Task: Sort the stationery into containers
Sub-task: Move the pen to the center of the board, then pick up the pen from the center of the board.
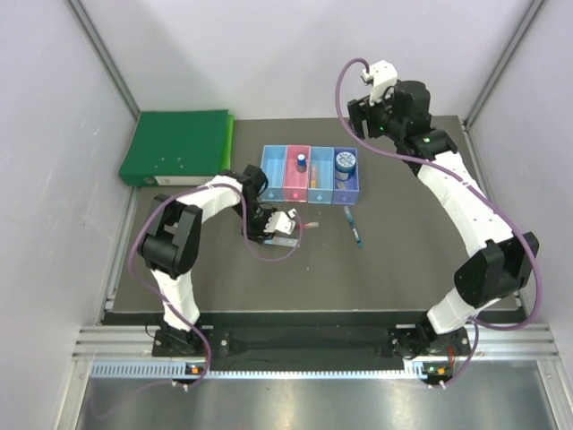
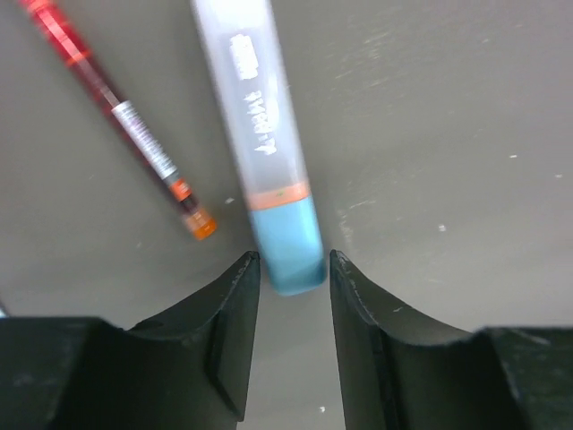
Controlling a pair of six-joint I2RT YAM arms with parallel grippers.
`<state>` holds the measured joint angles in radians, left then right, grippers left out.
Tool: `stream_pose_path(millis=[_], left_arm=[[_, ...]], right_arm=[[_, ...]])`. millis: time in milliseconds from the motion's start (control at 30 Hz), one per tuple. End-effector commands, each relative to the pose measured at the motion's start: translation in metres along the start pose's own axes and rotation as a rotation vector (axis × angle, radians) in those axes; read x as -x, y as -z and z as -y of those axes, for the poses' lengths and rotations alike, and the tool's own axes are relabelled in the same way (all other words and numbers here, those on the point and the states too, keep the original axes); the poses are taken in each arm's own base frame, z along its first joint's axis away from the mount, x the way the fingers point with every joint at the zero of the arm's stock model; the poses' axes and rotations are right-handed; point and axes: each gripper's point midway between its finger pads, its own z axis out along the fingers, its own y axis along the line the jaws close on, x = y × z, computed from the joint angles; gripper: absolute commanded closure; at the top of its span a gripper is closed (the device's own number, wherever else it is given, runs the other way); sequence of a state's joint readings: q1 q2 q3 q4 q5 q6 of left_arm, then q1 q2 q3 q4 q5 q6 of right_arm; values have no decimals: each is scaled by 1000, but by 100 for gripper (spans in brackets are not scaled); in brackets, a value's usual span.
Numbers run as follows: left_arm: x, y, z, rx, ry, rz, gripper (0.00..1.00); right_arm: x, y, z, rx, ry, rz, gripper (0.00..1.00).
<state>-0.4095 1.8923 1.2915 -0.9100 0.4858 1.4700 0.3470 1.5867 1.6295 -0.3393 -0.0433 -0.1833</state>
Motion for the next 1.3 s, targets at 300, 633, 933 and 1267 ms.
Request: stream_pose_path(millis=[300,633,933,1267], left_arm=[[21,-7,6,-76,-38,29,65],[21,-10,6,-64,7,-6,100],[70,37,-19,54,69,129,100],[113,83,-85,349,383,281,100]], right_arm=[[29,18,3,-25,19,85,21],[26,21,5,-37,27,78,21],[26,27,16,-97,37,72,21],[17,44,51,-283,3,66,20]])
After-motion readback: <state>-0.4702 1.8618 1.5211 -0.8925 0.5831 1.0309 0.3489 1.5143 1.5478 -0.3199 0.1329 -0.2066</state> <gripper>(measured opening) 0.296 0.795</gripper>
